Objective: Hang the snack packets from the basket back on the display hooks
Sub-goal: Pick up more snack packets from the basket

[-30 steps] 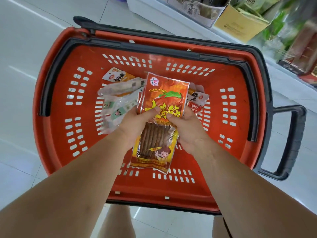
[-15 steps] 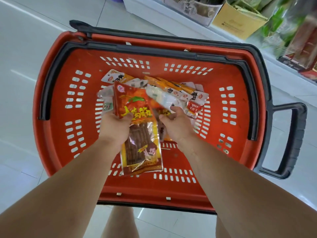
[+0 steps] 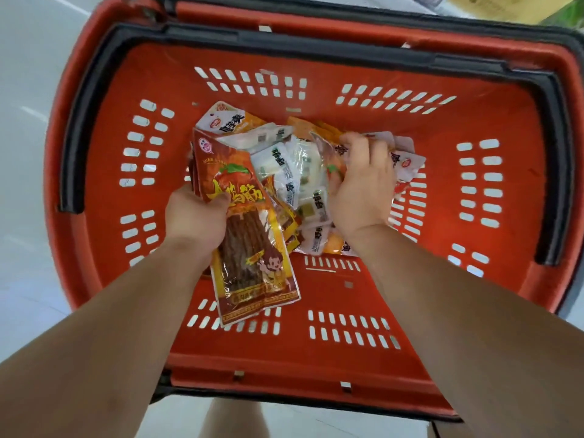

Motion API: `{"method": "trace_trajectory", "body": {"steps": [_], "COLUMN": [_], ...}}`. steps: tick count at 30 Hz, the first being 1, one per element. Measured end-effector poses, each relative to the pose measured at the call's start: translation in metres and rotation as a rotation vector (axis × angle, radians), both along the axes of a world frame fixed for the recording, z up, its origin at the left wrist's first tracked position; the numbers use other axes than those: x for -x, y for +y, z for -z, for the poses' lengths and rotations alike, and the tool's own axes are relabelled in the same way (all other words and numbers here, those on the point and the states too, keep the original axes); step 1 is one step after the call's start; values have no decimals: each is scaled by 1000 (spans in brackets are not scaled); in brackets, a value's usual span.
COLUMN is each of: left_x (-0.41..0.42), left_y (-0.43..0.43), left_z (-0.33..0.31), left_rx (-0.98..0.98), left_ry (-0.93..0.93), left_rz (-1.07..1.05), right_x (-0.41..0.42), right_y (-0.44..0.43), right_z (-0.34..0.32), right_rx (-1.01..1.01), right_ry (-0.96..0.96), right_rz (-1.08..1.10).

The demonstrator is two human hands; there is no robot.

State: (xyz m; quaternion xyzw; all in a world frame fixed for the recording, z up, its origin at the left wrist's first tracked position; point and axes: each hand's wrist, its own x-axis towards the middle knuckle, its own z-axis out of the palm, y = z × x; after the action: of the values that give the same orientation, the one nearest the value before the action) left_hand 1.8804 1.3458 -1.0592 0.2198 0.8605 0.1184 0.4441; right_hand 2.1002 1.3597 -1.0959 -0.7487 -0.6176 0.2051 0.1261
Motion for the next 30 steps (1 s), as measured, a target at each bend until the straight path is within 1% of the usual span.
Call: {"method": "trace_trajectory", "body": {"steps": [2,3,4,6,7,8,9,10,11,12,14,15,16,17,19,21,23,25,27,28,30], "left_x": [2,3,3,3,2,1,1,1,1,2,2,2,2,2,1,0,0,-1,-2,-1,-1], "left_y": [-3,-4,-4,-6,-6,-6,-6,-6,-6,-6,-5,-4,-4,-4,-4,-4,-3,-3,-2,-2,-2], "left_z": [-4,-6,-9,-12,-14,-15,-15,-14,-13,-11,-6,-4,-1,1,5,8,13,16,19,21,23], "left_rx": [-6,-9,-9,-10,-13,-15,-16,-14,-15,-16,-9,-7,-8,-13,-36,-62,-88,-114,-137,-146,-160], "left_ry": [-21,-33,-44,-62,-76,-88,-96,-99,-102,-105,-110,-112,-116,-123,-138,-153,-156,-157,-164,-166,-163], "left_rz": [6,3,1,3,0,-6,-15,-22,-23,-19,-14,-18,-23,-29,-40,-52,-52,-45,-36,-31,-16], "right_x": [8,12,14,16,16,15,14,13,11,9,7,9,13,19,38,58,69,70,63,58,53], "right_y": [3,7,12,20,20,19,17,16,17,20,27,30,32,34,36,38,40,43,44,43,40], "right_z": [-5,-8,-10,-12,-9,-6,-1,4,10,14,25,29,35,40,48,54,61,67,68,70,71], "right_rx": [-39,12,129,495,683,828,897,905,869,795,603,546,544,583,670,692,675,645,581,543,524], "right_ry": [-70,-83,-68,35,125,236,333,391,401,372,238,181,143,133,220,340,350,315,322,356,437], "right_rz": [-192,-276,-339,-411,-408,-362,-291,-229,-184,-143,-38,27,102,188,394,570,713,876,1027,1069,1043]}}
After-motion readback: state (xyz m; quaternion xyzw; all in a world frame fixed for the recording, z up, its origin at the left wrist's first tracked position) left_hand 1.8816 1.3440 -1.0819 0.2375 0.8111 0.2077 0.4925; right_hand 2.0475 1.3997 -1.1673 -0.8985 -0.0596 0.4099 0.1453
